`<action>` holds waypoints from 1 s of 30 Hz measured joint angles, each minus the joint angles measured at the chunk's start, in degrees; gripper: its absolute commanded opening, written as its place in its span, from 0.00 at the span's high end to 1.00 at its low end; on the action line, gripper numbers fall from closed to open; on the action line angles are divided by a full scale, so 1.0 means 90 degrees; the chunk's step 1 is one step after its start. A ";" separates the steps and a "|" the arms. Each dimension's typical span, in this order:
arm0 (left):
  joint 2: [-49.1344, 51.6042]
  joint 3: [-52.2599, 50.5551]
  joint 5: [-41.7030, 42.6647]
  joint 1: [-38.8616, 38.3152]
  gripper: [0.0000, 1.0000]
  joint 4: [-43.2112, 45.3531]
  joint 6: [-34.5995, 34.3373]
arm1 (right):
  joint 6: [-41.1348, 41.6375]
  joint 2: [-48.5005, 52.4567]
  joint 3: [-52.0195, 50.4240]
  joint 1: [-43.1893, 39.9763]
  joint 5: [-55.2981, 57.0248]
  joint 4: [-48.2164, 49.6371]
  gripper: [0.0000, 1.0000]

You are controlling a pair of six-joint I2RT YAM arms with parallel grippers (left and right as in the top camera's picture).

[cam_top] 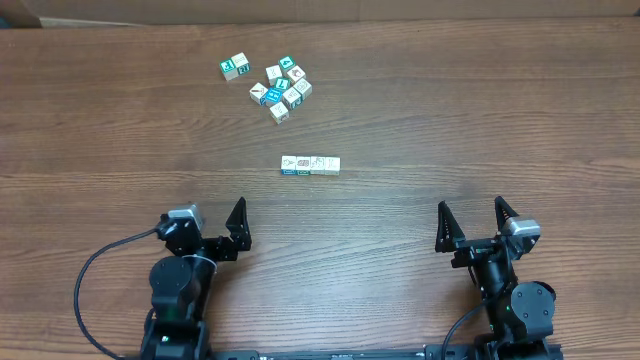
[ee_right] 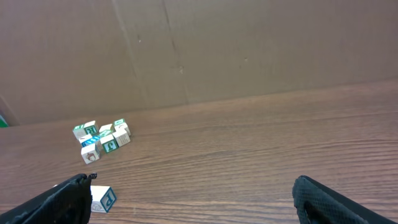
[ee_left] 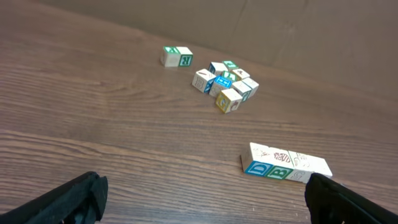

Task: Form a horizontal line

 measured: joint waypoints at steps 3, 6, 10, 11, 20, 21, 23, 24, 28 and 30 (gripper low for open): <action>-0.0665 0.0000 -0.0034 0.0000 0.00 -0.0481 0.0000 | -0.0005 0.0000 0.0000 -0.0002 -0.0002 -0.0002 0.00; -0.1455 0.0002 -0.0102 0.0000 0.00 -0.1120 0.0000 | -0.0002 0.0000 0.0000 0.0000 0.0000 -0.0002 0.00; -0.2348 0.0000 -0.0221 0.0000 0.00 -0.1889 0.0002 | -0.0005 0.0000 0.0000 -0.0002 -0.0002 0.0000 0.00; -0.2484 0.0000 -0.0248 0.0000 0.00 -0.1996 0.0000 | -0.0002 0.0000 0.0000 -0.0002 0.0000 0.0000 0.00; -0.3332 0.0000 -0.0362 0.0000 0.00 -0.2387 0.0083 | -0.0005 0.0000 0.0000 -0.0002 -0.0002 -0.0002 0.00; -0.3332 0.0000 -0.0362 0.0000 0.00 -0.2387 0.0100 | -0.0002 0.0000 0.0000 -0.0002 -0.0002 -0.0002 0.00; -0.3332 0.0000 -0.0362 0.0000 0.00 -0.2390 0.0104 | -0.0005 0.0000 0.0000 -0.0002 -0.0002 -0.0002 0.00; -0.3332 0.0000 -0.0362 0.0000 0.00 -0.2390 0.0107 | -0.0002 0.0000 0.0000 0.0000 -0.0002 -0.0002 0.00; -0.3332 0.0000 -0.0362 0.0000 0.01 -0.2390 0.0185 | -0.0002 0.0000 0.0000 -0.0002 -0.0002 -0.0002 0.00; -0.3332 0.0000 -0.0362 0.0000 0.01 -0.2392 0.0272 | -0.0002 0.0000 0.0000 0.0000 0.0000 -0.0002 0.00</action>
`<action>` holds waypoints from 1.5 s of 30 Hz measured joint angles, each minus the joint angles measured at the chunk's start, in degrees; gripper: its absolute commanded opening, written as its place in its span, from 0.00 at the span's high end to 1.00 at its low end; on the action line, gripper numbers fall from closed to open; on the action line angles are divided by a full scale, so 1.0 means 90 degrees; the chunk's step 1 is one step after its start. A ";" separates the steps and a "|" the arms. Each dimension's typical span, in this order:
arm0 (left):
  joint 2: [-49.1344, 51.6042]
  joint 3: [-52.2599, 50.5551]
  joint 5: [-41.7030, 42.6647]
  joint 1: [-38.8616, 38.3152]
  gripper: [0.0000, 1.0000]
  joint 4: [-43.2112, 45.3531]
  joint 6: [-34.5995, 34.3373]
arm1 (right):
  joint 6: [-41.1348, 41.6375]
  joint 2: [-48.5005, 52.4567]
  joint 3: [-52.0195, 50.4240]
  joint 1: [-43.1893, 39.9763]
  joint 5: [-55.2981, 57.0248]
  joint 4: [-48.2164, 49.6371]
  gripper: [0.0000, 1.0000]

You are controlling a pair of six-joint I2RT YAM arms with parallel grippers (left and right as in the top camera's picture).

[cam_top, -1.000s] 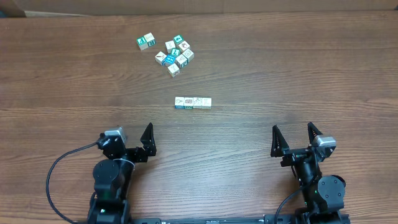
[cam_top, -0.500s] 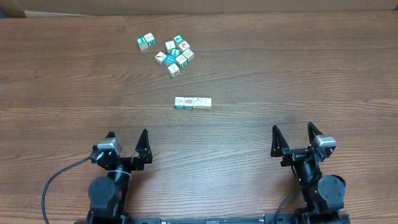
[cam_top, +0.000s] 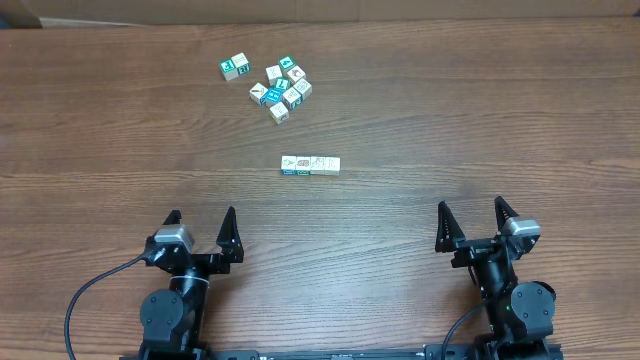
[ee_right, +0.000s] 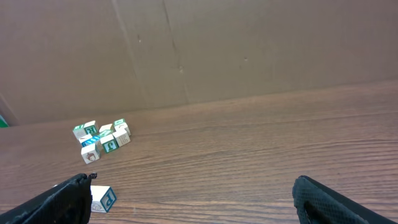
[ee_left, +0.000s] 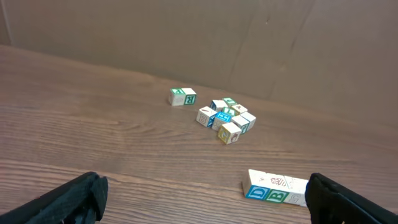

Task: Form a horizontal line

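Note:
A short row of lettered blocks (cam_top: 310,165) lies side by side in mid-table, also seen as the row (ee_left: 277,186) with D and B faces, and its end block (ee_right: 102,199) shows a P. A loose cluster of blocks (cam_top: 279,88) sits farther back, with a single block (cam_top: 235,67) apart to its left. My left gripper (cam_top: 201,227) is open near the front left, holding nothing. My right gripper (cam_top: 471,220) is open at the front right, also holding nothing.
A brown cardboard wall (ee_right: 199,50) stands behind the wooden table (cam_top: 480,110). Black cables (cam_top: 85,290) trail from the arm bases at the front edge.
My left arm has turned and drawn back; its gripper now points straight away from the front edge instead of angling right. The blocks and right arm have not moved.

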 measured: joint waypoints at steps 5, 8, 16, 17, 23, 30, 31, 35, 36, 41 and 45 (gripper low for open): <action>0.0000 0.0000 0.0005 0.0000 0.00 0.0000 0.0090 | 0.0000 0.0000 0.0000 0.0000 0.0000 -0.0002 0.00; 0.0000 0.0000 0.0005 0.0000 0.00 0.0000 0.0153 | -0.0002 0.0000 0.0000 -0.0002 -0.0002 0.0000 0.00; 0.0000 0.0000 0.0005 0.0000 0.00 0.0000 0.0182 | 0.0000 0.0000 0.0000 -0.0002 0.0000 0.0002 0.00; 0.0000 0.0000 0.0005 0.0000 0.00 0.0000 0.0185 | 0.0000 0.0000 0.0000 -0.0002 -0.0005 0.0000 0.00; 0.0000 0.0000 0.0005 0.0000 0.00 0.0000 0.0182 | 0.0000 0.0000 0.0000 -0.0002 -0.0002 -0.0002 0.00; 0.0000 0.0000 0.0005 0.0000 0.00 0.0000 0.0185 | 0.0002 0.0000 0.0000 -0.0002 0.0000 0.0000 0.00; 0.0000 0.0000 0.0005 0.0000 0.00 0.0000 0.0185 | 0.0000 0.0000 0.0000 0.0000 -0.0002 -0.0002 0.00; 0.0000 0.0000 0.0005 0.0000 0.00 0.0002 0.0185 | 0.0002 0.0000 0.0000 -0.0002 -0.0002 0.0000 0.00; 0.0000 0.0000 0.0005 0.0000 0.01 0.0000 0.0185 | -0.0002 0.0000 0.0000 0.0000 0.0000 0.0000 0.00; 0.0000 0.0000 0.0005 0.0000 0.00 0.0000 0.0185 | 0.0000 0.0000 0.0000 0.0000 0.0000 0.0000 0.00; 0.0000 0.0000 0.0005 0.0000 0.00 0.0000 0.0185 | -0.0002 0.0000 0.0000 -0.0002 -0.0002 -0.0005 0.00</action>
